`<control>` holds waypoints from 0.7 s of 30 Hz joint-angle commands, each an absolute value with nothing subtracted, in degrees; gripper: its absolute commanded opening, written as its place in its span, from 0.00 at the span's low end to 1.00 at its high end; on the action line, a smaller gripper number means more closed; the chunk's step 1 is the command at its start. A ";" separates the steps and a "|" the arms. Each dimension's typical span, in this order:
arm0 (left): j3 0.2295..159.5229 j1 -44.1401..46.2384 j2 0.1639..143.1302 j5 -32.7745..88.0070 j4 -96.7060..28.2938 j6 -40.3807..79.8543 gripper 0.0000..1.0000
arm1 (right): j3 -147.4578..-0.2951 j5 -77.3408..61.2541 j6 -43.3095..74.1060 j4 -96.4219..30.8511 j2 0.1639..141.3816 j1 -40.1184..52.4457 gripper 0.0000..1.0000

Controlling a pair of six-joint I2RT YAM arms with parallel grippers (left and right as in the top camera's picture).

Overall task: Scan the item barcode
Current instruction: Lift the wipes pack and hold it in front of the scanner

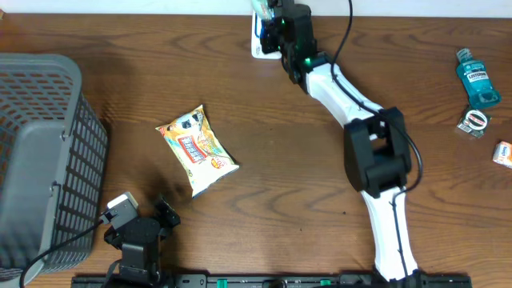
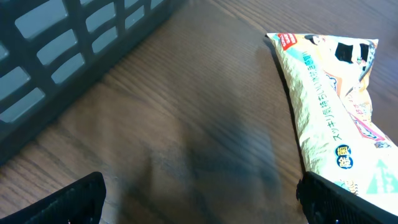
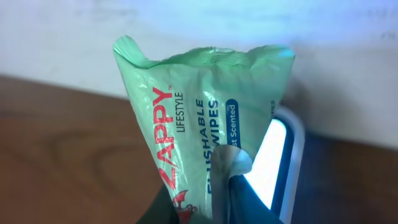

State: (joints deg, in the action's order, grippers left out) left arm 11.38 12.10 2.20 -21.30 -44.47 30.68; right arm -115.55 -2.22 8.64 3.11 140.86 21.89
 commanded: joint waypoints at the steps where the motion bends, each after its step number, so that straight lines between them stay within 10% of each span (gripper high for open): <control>1: 11.14 12.05 2.26 -22.55 -46.46 30.94 0.98 | -124.22 -0.58 7.66 3.38 145.73 21.58 0.01; 12: 11.14 12.05 2.26 -22.55 -46.46 30.94 0.98 | -131.92 0.16 7.64 -0.71 149.88 22.00 0.01; 21: 11.14 12.05 2.26 -22.55 -46.46 30.94 0.98 | -137.62 7.99 7.60 -31.05 140.75 18.65 0.01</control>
State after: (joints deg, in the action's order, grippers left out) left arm 11.38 12.10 2.20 -21.30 -44.49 30.68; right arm -135.39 2.70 8.32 -26.04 147.85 20.97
